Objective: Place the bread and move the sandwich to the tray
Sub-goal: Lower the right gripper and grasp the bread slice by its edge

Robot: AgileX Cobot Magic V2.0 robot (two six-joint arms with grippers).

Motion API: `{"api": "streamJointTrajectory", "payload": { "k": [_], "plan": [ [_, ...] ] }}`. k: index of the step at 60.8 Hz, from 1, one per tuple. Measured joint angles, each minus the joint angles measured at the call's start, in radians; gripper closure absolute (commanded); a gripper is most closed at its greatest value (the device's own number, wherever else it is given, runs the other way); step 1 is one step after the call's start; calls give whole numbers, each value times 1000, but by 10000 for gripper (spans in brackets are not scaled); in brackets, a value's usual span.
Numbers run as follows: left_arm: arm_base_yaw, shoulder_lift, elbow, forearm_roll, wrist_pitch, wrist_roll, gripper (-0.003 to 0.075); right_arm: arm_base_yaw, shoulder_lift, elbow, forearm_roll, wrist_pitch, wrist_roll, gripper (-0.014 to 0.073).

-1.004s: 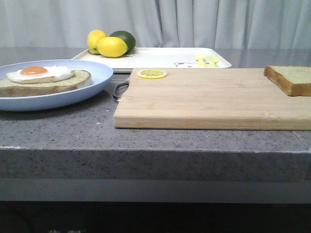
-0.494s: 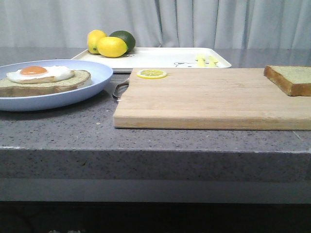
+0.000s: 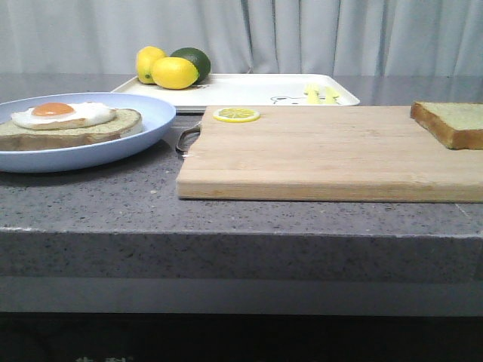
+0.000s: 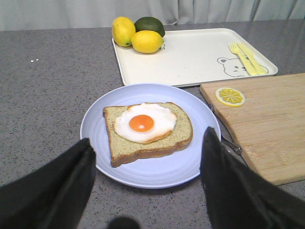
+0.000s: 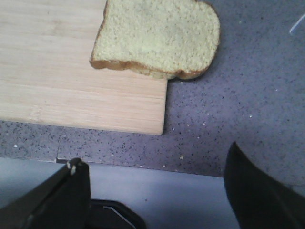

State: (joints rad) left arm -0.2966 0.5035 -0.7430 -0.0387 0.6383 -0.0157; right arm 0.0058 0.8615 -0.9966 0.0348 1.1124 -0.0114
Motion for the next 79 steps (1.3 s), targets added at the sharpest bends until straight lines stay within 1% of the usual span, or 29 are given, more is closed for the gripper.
{"api": "streamJointTrajectory", "payload": {
  "k": [6, 11, 15, 20, 25, 32, 36, 42, 48, 56, 79],
  "plan": [
    [-5, 0, 0, 0, 0, 0, 270, -4, 85, -62, 0, 47, -2, 5],
    [-5, 0, 0, 0, 0, 0, 270, -29, 160, -115, 2, 66, -5, 5],
    [-5, 0, 0, 0, -2, 0, 270, -76, 210, -148, 15, 72, -14, 5],
    [-5, 0, 0, 0, -1, 0, 271, -167, 269, -177, 67, 79, -51, 5],
    [-5, 0, 0, 0, -1, 0, 270, -295, 328, -186, 172, 83, -130, 5],
    [-5, 0, 0, 0, -1, 0, 271, -480, 424, -186, 389, 107, -275, 5],
    [-5, 0, 0, 0, -1, 0, 270, -560, 467, -186, 483, 112, -348, 5],
    [-5, 0, 0, 0, -2, 0, 271, -646, 526, -186, 595, 112, -430, 5],
    [-5, 0, 0, 0, -4, 0, 270, -678, 593, -188, 694, 112, -497, 5],
    [-5, 0, 0, 0, -4, 0, 271, -682, 672, -188, 778, 107, -574, 5],
    [-5, 0, 0, 0, -5, 0, 281, -682, 872, -189, 905, 91, -703, 5]
  ]
}}
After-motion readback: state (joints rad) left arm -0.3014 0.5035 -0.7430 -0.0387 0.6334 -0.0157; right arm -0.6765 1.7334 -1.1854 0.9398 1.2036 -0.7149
